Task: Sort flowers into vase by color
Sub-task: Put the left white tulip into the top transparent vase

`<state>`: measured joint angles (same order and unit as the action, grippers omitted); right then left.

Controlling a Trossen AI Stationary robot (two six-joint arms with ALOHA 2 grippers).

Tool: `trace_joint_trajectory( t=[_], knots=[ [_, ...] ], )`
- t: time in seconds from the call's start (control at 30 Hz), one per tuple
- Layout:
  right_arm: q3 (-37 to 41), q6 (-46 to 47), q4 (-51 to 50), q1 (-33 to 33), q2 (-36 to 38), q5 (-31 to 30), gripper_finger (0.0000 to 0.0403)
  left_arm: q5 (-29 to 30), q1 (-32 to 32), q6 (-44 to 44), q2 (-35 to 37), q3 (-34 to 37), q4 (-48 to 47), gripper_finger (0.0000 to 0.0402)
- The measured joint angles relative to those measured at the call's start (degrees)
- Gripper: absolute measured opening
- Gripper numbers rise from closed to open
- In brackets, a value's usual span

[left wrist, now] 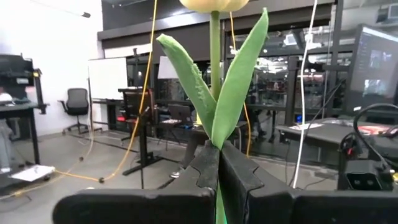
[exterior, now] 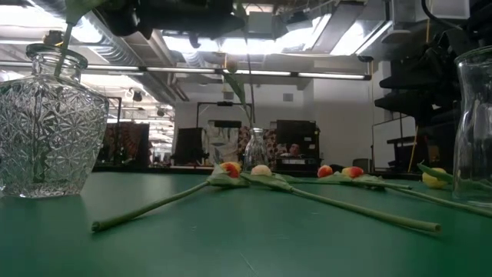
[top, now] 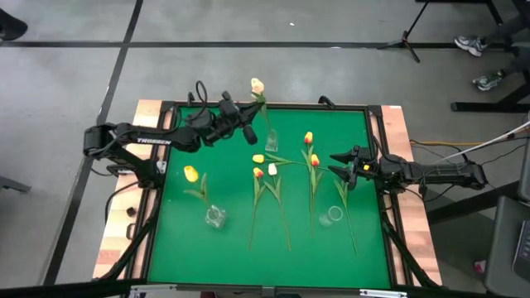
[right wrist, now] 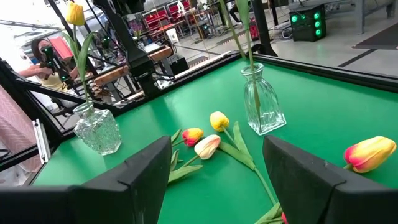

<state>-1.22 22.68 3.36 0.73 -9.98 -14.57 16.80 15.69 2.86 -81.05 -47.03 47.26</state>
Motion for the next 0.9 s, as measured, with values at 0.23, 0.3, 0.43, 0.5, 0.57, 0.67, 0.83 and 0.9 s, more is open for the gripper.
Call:
trace_joint_trajectory(
  t=[0.23,0.3,0.43,0.5,0.57,0.67,0.83,0.9],
  knots=[
    [-0.01,0.0,-0.02,0.0,0.0,0.0,0.0253,-0.2,0.17,-1.71,-3.2,0.0,0.65,0.0001],
    [-0.01,0.0,-0.07,0.0,0.0,0.0,0.0253,-0.21,0.24,-2.19,-3.85,0.0,1.01,0.0001],
    [0.01,0.0,-0.09,0.0,0.0,0.0,0.0253,-0.2,0.78,-2.31,-4.18,0.0,1.19,0.0001],
    [0.0,0.0,-0.09,-0.02,-0.02,0.0,0.0253,-0.19,1.03,-2.31,-4.18,0.0,1.31,0.0001],
    [-0.01,0.0,-0.09,0.0,-0.01,0.0,0.0253,-0.2,1.36,-2.62,-4.18,0.0,1.19,0.0003],
    [0.01,0.0,-0.11,-0.02,-0.02,-0.02,0.0253,-0.19,1.94,-4.5,-4.18,0.0,0.64,0.001],
    [0.0,-0.02,-0.09,-0.01,0.0,-0.01,0.0253,0.09,3.29,-7.59,-4.18,0.0,-3.09,0.0033],
    [-0.01,-0.02,-0.09,-0.02,-0.02,0.0,0.0253,0.13,3.6,-8.76,-4.18,0.0,-4.19,0.0044]
  ],
)
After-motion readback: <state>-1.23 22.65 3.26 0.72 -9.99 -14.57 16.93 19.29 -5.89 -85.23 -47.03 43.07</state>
